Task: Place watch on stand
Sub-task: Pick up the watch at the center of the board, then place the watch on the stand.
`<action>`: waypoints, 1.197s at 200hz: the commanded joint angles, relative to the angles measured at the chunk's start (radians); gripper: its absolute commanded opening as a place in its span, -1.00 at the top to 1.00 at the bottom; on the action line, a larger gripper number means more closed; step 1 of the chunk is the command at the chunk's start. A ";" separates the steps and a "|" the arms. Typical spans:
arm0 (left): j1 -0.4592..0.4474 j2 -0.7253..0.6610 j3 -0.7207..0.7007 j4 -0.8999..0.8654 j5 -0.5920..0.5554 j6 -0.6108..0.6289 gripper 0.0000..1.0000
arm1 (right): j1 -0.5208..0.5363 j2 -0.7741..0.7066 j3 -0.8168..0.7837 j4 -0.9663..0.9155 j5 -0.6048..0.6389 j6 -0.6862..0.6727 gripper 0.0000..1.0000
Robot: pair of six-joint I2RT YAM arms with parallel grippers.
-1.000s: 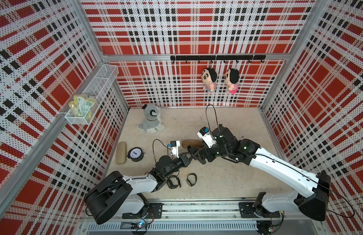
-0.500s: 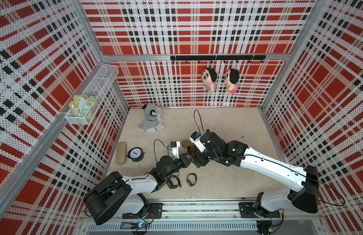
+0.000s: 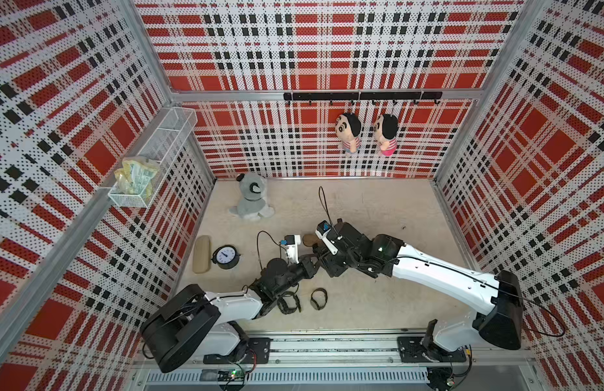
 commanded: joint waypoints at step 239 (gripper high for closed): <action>0.057 -0.194 0.076 -0.416 -0.174 0.210 -0.44 | -0.427 -0.104 -0.144 -0.158 0.209 0.117 1.00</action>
